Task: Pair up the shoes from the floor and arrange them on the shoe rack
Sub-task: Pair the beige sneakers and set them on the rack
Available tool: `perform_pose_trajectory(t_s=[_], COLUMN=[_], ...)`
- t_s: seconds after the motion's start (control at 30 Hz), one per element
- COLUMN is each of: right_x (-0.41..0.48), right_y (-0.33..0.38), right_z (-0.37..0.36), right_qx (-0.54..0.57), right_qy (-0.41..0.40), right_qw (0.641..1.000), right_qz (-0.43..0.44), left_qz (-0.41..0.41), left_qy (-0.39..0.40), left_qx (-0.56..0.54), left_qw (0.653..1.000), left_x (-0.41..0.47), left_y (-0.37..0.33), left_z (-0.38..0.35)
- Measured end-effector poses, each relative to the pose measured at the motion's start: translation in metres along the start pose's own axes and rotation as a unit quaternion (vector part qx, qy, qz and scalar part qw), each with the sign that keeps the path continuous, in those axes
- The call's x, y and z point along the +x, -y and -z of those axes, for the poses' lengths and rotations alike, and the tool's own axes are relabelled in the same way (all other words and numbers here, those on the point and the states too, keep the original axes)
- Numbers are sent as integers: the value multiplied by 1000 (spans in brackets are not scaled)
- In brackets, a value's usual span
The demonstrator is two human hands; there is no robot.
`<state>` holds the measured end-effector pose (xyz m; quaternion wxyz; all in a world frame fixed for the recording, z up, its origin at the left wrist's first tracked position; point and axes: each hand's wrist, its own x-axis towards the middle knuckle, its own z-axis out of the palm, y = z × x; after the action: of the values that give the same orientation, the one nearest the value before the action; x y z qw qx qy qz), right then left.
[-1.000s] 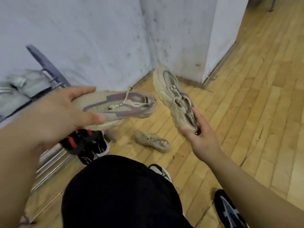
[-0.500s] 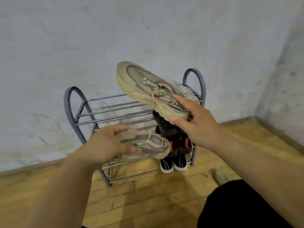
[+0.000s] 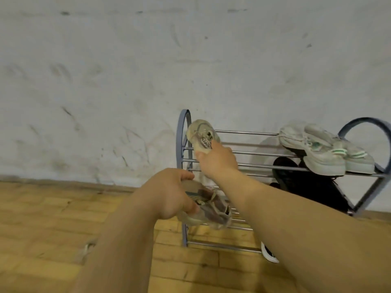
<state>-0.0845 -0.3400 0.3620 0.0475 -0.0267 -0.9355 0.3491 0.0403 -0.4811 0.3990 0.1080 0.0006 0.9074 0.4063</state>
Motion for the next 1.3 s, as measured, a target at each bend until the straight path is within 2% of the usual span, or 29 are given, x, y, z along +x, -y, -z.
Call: perform_pose_trajectory(t_s=[0.13,0.27,0.33,0.43,0.5,0.57,0.7,0.8,0.87,0.93,1.0,1.07,1.1,1.2,1.3], right_x=[0,-40,-67,-89,-98,-105,-109,-111,-113,-113,-111,-107,-104,-96,-87], right_y=[-12,-39,-62,-101,-123,-139,-154,-161,-163,-161,-153,-146,-143,-141,-142], right_z=[3,45,75,111,126,137,154,158,160,161,162,156,153,139,130], right_qx=[4,34,34,32,60,75,14,83,113,149,218,292,310,339,387], right_qy=[28,8,99,312,344,334,287,253,226,171,102,40,9,-62,-93], right_qw=[1000,993,982,940,926,927,937,946,951,959,962,951,948,939,917], right_qz=[12,112,159,137,141,156,201,184,178,169,132,90,72,24,-21], left_qz=[5,8,0,-13,-13,-6,5,-12,-17,-18,-2,-10,-22,-48,-54], left_qy=[23,35,45,64,75,91,123,119,93,23,-103,-220,-249,-246,-230], left_qx=[15,-49,-93,-180,-237,-285,-377,-417,-440,-451,-382,-225,-156,-71,1], left_qw=[1000,998,995,981,968,954,918,901,893,892,918,949,956,965,972], left_x=[2,-1,-3,-7,-7,-5,1,3,5,11,17,28,35,54,75], left_y=[6,6,4,-3,-7,-9,-15,-20,-28,-38,-48,-48,-45,-38,-34], left_z=[5,6,7,10,9,5,-3,-8,-15,-23,-28,-32,-36,-51,-63])
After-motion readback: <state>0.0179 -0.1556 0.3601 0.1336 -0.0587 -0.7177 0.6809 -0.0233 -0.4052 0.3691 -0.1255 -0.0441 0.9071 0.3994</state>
